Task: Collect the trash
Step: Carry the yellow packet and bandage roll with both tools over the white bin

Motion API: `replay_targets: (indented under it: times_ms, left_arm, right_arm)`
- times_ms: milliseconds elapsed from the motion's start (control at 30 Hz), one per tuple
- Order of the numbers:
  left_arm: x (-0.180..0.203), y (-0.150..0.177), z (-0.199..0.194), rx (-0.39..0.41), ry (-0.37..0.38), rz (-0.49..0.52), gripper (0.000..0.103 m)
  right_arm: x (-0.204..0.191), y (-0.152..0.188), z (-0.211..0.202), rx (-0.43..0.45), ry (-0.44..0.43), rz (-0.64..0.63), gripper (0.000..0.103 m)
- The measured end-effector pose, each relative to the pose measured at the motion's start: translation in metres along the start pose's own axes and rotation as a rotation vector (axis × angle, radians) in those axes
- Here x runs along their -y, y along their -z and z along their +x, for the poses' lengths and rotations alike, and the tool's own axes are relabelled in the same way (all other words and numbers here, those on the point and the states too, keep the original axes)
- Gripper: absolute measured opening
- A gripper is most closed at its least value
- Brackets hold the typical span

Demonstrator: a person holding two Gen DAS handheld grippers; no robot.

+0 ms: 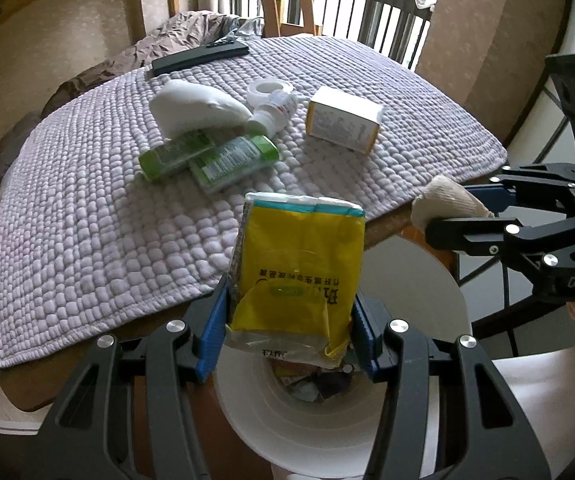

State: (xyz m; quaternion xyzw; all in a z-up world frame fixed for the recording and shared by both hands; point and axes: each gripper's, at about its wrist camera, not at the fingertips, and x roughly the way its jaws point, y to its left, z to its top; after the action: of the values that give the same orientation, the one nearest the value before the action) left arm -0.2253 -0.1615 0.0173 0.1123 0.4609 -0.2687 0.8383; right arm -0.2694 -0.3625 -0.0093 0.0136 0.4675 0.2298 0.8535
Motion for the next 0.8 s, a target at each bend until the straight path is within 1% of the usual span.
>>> replay_targets:
  times_ms: [333, 800]
  left_arm:
    - [0.008, 0.006, 0.006, -0.025, 0.022, 0.026, 0.054]
    - [0.016, 0.019, 0.022, -0.083, 0.046, 0.061, 0.054]
  right_arm:
    - [-0.002, 0.009, 0.001, -0.014, -0.015, -0.008, 0.032]
    - [0.002, 0.026, 0.013, -0.068, -0.025, -0.002, 0.032]
